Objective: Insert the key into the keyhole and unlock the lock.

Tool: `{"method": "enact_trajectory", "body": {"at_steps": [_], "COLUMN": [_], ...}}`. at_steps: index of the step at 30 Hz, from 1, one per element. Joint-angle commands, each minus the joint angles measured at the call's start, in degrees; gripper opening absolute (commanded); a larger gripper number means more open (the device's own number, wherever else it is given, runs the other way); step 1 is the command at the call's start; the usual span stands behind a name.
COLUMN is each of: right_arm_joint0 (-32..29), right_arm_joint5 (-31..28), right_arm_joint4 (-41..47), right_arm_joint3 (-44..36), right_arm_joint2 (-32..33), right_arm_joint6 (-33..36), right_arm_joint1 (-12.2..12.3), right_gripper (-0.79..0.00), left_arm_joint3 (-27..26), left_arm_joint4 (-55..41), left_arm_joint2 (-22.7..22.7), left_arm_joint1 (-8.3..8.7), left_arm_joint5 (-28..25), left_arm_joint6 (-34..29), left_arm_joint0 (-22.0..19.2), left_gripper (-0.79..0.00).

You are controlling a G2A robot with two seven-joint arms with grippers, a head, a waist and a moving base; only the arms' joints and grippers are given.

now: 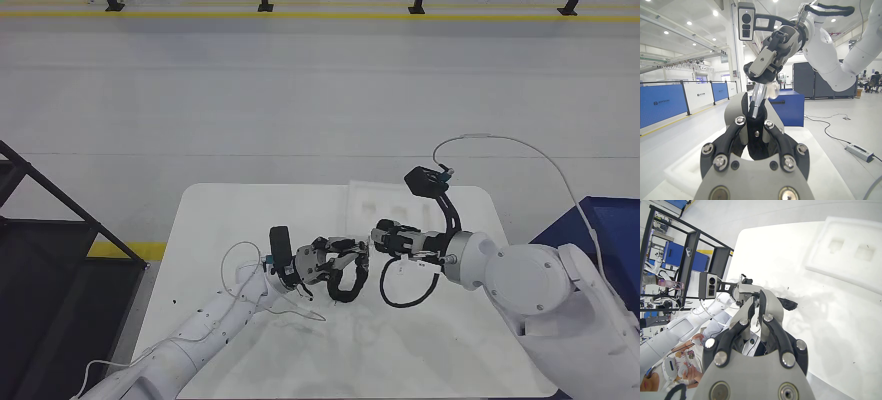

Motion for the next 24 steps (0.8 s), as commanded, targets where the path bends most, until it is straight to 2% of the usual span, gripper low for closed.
{"method": "enact_trajectory", "body": {"at_steps": [1, 6, 13, 19, 24], "right_arm_joint0": [0.0, 0.1, -0.4, -1.7, -2.3], "right_arm_joint5": [-0.2, -0.7, -1.5, -4.4, -8.7], "right_arm_joint4": [0.2, 0.3, 0.0, -1.5, -5.2], "right_arm_joint3": [0.0, 0.4, 3.4, 3.4, 6.2], "right_arm_joint2": [0.1, 0.0, 0.7, 1.8, -0.1], "right_arm_joint6": [-0.1, 0.3, 0.4, 3.6, 7.2], "right_arm_joint1": [0.0, 0.0, 0.1, 0.7, 1.1], "right_gripper": [-0.785, -0.785, -0.785, -0.785, -0.785], "left_arm_joint3": [0.1, 0.7, 2.3, 0.5, -2.3], "left_arm_joint4": [-0.1, -0.5, -1.7, -1.8, -2.2], "left_arm_joint2": [0.0, -0.2, -3.1, -6.2, -10.7], "left_arm_joint1": [0.01, -0.01, 0.63, 2.04, 4.14], "left_arm_joint5": [-0.1, 0.0, 0.4, -1.5, -4.7], "left_arm_joint6": [-0.1, 0.0, 0.4, -1.5, -4.7], "left_arm_joint0": [0.0, 0.0, -0.5, 0.0, 0.9], "left_gripper": [-0.785, -0.785, -0.785, -0.785, -0.785]}}
